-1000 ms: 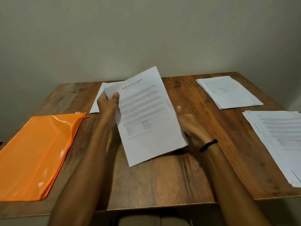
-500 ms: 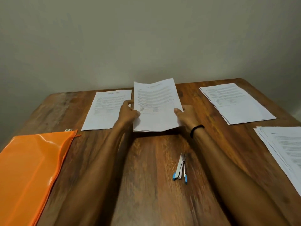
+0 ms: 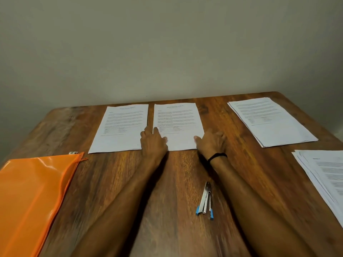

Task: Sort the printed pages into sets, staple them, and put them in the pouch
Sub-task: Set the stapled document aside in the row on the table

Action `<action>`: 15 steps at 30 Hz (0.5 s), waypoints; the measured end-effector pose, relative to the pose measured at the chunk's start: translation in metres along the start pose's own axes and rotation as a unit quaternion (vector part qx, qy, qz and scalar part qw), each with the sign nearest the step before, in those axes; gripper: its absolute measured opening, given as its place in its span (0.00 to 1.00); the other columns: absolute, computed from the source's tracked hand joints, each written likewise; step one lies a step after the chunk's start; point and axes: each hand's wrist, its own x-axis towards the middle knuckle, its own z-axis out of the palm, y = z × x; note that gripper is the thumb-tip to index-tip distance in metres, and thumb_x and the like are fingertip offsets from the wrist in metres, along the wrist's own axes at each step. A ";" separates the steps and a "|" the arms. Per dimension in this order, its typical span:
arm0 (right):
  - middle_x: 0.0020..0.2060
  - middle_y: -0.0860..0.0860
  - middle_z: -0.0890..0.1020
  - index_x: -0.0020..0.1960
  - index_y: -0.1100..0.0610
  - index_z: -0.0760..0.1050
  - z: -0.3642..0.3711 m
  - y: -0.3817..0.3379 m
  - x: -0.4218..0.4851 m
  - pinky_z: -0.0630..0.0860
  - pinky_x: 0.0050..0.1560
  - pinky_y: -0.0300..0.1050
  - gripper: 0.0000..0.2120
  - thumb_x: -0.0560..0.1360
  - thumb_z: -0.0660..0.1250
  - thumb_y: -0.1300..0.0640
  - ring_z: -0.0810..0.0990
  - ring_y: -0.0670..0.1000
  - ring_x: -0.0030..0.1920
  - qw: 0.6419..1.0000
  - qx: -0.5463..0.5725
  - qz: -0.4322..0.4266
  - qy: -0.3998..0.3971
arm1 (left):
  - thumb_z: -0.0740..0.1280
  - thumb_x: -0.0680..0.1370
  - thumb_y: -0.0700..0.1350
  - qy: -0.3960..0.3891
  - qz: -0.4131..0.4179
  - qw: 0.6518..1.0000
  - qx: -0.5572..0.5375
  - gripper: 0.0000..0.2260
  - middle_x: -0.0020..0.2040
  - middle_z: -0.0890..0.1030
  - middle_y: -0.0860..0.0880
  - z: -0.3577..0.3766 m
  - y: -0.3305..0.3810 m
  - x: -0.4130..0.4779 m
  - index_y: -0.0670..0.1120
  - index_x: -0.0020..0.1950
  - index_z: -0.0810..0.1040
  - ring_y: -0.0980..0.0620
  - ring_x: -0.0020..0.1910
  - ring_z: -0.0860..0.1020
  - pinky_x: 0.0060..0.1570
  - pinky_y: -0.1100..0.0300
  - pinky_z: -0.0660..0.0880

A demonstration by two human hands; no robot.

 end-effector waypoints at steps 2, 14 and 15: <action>0.64 0.60 0.73 0.69 0.57 0.70 -0.012 0.005 -0.022 0.75 0.60 0.53 0.35 0.74 0.67 0.33 0.75 0.60 0.61 0.998 -0.035 0.005 -0.060 | 0.65 0.80 0.55 -0.019 0.013 1.000 0.003 0.23 0.74 0.68 0.43 0.006 -0.003 -0.014 0.46 0.71 0.71 0.44 0.70 0.67 0.69 0.48 0.68; 0.61 0.60 0.78 0.75 0.61 0.54 -0.015 -0.002 -0.102 0.78 0.54 0.47 0.39 0.74 0.74 0.59 0.80 0.58 0.58 0.980 -0.003 0.081 -0.182 | 0.56 0.82 0.60 -0.029 0.023 0.999 0.016 0.24 0.74 0.69 0.43 0.019 -0.008 -0.042 0.46 0.72 0.70 0.44 0.71 0.67 0.69 0.46 0.70; 0.60 0.59 0.78 0.74 0.61 0.60 -0.016 -0.007 -0.097 0.78 0.53 0.46 0.32 0.76 0.72 0.59 0.80 0.57 0.57 0.987 0.006 0.066 -0.146 | 0.55 0.82 0.60 -0.031 0.021 0.999 0.017 0.24 0.74 0.69 0.44 0.019 -0.008 -0.042 0.47 0.73 0.69 0.44 0.72 0.67 0.69 0.46 0.70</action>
